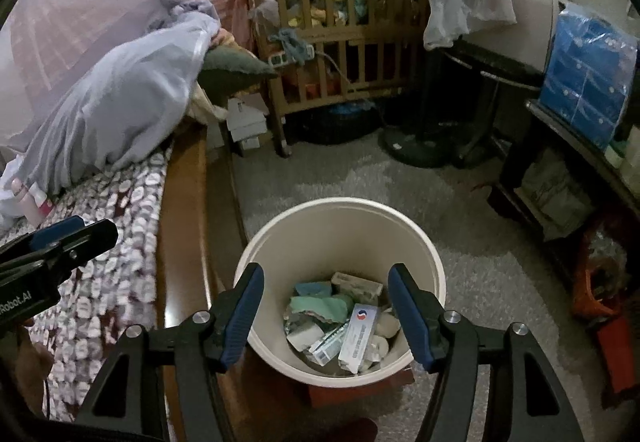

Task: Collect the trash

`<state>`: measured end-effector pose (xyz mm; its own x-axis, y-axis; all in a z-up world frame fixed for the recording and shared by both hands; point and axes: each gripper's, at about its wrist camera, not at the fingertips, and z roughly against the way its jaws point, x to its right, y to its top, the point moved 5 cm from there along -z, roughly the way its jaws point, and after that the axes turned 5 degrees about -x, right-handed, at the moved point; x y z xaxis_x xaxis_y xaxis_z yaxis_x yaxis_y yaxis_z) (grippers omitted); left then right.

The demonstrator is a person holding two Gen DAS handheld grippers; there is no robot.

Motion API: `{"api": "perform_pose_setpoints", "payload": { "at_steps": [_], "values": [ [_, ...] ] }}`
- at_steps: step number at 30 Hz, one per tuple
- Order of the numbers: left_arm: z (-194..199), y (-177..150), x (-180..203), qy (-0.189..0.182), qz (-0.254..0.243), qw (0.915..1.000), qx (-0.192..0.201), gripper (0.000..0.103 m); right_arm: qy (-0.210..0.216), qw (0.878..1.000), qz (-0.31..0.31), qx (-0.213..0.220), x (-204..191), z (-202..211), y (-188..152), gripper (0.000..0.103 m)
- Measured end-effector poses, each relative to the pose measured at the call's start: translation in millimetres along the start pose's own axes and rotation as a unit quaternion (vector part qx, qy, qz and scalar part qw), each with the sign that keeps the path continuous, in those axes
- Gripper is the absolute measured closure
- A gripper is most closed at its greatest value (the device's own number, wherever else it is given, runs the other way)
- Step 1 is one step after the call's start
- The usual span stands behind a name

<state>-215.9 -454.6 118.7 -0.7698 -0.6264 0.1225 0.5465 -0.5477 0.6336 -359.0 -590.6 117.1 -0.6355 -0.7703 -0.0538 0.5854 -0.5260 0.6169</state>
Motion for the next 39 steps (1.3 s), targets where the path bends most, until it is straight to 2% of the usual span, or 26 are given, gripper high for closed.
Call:
{"api": "perform_pose_setpoints", "payload": {
  "at_steps": [7,19,39],
  "values": [
    [23.9,-1.7,-8.7,0.012,0.001,0.9993,0.036,0.032,-0.009,0.999,0.001,0.045,-13.8,33.2,6.1,0.034],
    [44.8,-3.4,-21.0,0.03,0.0,0.9967,0.075,0.032,-0.014,0.995,0.008,0.1,-31.5,71.7,17.3,0.031],
    [53.3,-3.0,-27.4,0.039,0.002,0.9952,0.09,0.032,-0.019,0.993,0.014,0.112,-37.2,83.3,19.9,0.029]
  ]
}}
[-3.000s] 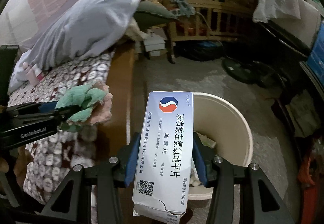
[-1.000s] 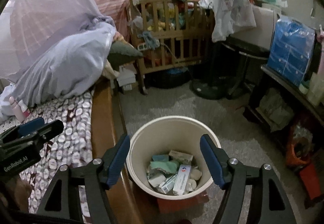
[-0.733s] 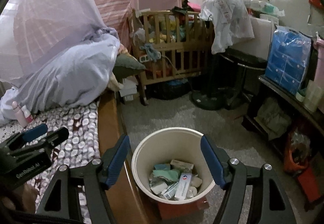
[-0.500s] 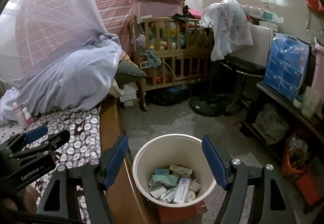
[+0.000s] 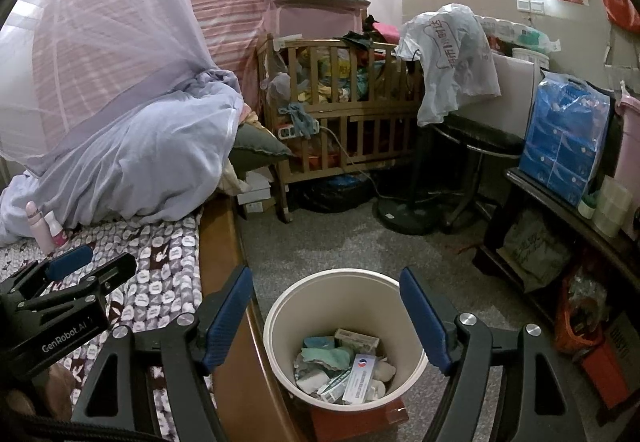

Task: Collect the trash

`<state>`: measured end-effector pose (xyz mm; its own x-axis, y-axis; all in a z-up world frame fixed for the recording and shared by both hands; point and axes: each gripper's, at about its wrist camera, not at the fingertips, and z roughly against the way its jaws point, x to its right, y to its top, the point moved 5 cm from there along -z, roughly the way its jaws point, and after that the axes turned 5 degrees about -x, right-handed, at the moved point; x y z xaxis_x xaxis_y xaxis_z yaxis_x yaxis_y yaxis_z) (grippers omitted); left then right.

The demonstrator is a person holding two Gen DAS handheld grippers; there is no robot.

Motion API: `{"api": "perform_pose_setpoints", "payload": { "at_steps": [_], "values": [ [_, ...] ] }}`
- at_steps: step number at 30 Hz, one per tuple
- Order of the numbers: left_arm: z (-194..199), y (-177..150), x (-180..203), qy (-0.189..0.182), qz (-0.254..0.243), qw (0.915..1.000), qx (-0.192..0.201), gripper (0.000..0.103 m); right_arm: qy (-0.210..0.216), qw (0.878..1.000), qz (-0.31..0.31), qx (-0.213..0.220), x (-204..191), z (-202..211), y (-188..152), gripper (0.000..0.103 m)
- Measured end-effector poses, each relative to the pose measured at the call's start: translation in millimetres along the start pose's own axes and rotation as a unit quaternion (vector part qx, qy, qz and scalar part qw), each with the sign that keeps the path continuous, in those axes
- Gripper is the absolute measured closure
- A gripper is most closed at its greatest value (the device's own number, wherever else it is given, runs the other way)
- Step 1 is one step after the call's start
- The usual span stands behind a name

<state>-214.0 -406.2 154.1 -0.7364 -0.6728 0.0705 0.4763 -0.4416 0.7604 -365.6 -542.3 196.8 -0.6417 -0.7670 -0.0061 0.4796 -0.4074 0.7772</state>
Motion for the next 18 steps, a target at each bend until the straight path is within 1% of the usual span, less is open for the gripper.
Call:
{"api": "perform_pose_setpoints", "payload": {
  "at_steps": [18],
  "values": [
    [-2.4,-1.2,-2.8,0.0,0.001,1.0,-0.003,0.032,0.003,1.0,0.002,-0.01,6.1,-6.5,-2.1,0.029]
  ]
}}
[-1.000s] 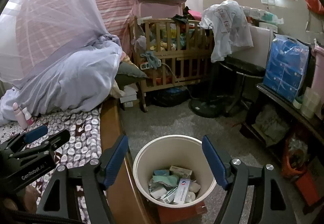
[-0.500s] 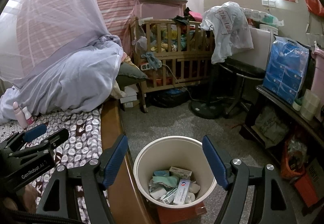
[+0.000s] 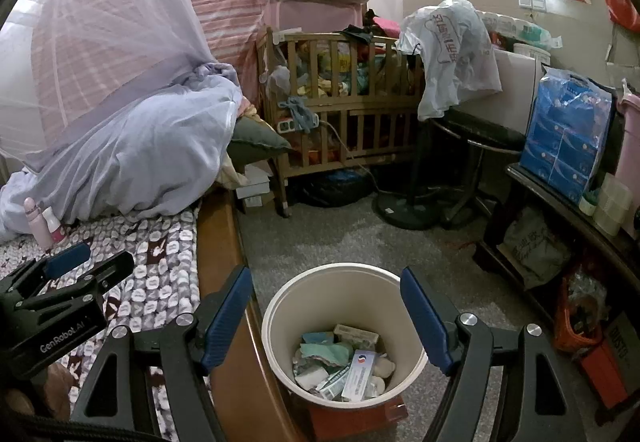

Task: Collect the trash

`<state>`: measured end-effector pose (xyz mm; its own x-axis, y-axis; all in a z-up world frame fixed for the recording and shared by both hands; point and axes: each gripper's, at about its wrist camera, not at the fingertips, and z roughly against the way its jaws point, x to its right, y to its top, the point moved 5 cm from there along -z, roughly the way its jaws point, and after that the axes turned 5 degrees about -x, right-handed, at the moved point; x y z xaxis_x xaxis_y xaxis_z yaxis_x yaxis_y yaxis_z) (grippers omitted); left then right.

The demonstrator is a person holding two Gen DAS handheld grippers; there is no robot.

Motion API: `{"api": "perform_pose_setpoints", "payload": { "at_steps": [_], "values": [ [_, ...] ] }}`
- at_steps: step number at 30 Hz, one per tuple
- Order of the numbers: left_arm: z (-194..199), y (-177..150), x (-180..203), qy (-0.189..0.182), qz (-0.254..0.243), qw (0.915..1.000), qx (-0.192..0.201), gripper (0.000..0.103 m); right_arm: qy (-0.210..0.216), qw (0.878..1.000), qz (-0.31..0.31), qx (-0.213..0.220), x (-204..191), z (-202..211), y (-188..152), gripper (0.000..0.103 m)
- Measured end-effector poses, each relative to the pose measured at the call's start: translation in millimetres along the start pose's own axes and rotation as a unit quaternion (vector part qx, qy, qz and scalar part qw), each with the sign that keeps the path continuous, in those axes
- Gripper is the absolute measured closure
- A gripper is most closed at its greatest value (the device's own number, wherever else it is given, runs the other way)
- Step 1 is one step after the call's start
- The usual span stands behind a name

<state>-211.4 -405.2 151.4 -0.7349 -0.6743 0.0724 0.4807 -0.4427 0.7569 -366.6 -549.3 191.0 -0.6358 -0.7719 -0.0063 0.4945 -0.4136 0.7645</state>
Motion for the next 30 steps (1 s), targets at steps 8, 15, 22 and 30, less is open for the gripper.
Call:
{"api": "perform_pose_setpoints", "payload": {
  "at_steps": [8,15,22,30],
  "values": [
    [-1.5,-1.1,0.0,0.001,-0.003,1.0,-0.002,0.032,-0.001,1.0,0.0,-0.003,1.6,-2.4,-1.5,0.028],
    [-1.1,-0.7,0.0,0.0,-0.001,1.0,-0.001,0.032,-0.001,1.0,0.001,-0.004,3.3,-3.7,-1.1,0.028],
    [-2.7,-1.9,0.5,-0.001,0.0,1.0,-0.004,0.032,-0.001,1.0,0.001,-0.005,4.0,-4.0,-1.6,0.028],
    [-2.9,-2.1,0.8,0.0,-0.001,1.0,-0.003,0.031,-0.002,1.0,0.0,-0.008,8.8,-5.9,-6.2,0.028]
  ]
}}
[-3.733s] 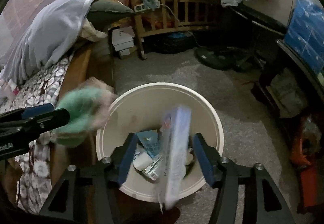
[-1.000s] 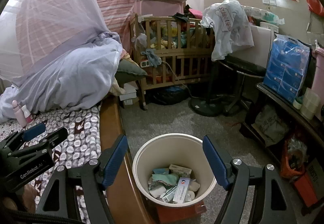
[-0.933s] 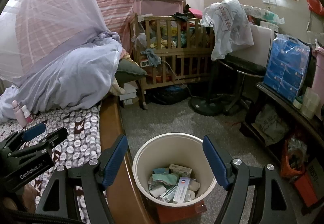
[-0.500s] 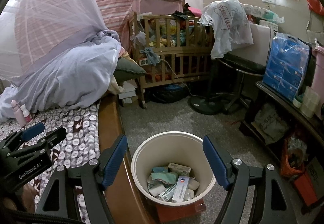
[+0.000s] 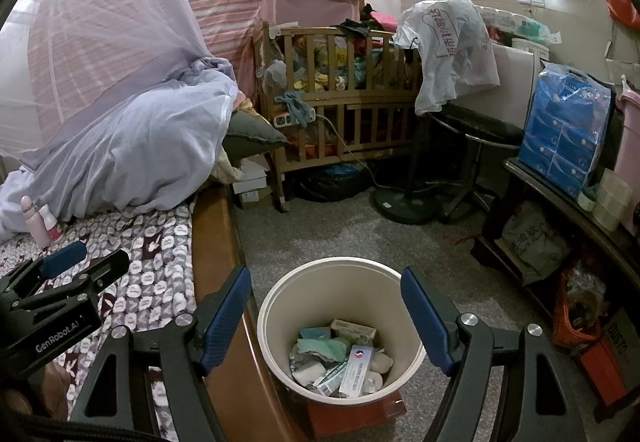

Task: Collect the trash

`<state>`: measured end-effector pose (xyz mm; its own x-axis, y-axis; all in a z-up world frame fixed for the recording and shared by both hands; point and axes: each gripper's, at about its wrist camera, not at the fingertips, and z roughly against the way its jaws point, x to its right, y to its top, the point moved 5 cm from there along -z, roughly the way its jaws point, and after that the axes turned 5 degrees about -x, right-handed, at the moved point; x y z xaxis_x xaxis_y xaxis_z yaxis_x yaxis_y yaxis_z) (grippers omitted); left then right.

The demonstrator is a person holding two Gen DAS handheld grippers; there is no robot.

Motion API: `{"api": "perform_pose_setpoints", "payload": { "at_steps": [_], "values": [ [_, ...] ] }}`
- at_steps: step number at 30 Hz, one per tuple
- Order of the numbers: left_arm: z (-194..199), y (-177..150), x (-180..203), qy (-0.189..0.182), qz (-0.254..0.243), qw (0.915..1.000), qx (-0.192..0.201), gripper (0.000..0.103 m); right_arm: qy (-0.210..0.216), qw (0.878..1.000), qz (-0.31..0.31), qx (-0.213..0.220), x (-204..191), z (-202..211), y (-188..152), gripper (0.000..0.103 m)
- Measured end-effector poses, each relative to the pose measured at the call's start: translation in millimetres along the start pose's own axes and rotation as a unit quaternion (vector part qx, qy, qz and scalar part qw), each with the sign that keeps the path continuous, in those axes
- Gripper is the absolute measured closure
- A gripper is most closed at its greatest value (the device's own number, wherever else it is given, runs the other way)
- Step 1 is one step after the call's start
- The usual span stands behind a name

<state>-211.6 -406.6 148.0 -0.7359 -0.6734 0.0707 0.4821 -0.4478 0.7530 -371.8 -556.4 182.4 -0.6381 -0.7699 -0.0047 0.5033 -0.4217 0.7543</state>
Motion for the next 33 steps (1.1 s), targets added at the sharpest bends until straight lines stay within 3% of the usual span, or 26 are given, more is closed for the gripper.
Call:
{"api": "perform_pose_setpoints", "payload": {
  "at_steps": [33],
  "values": [
    [-4.1,-4.1,2.4,0.0,-0.003,1.0,-0.004,0.031,-0.001,1.0,-0.001,-0.008,8.3,-5.3,-7.6,0.028]
  ]
}}
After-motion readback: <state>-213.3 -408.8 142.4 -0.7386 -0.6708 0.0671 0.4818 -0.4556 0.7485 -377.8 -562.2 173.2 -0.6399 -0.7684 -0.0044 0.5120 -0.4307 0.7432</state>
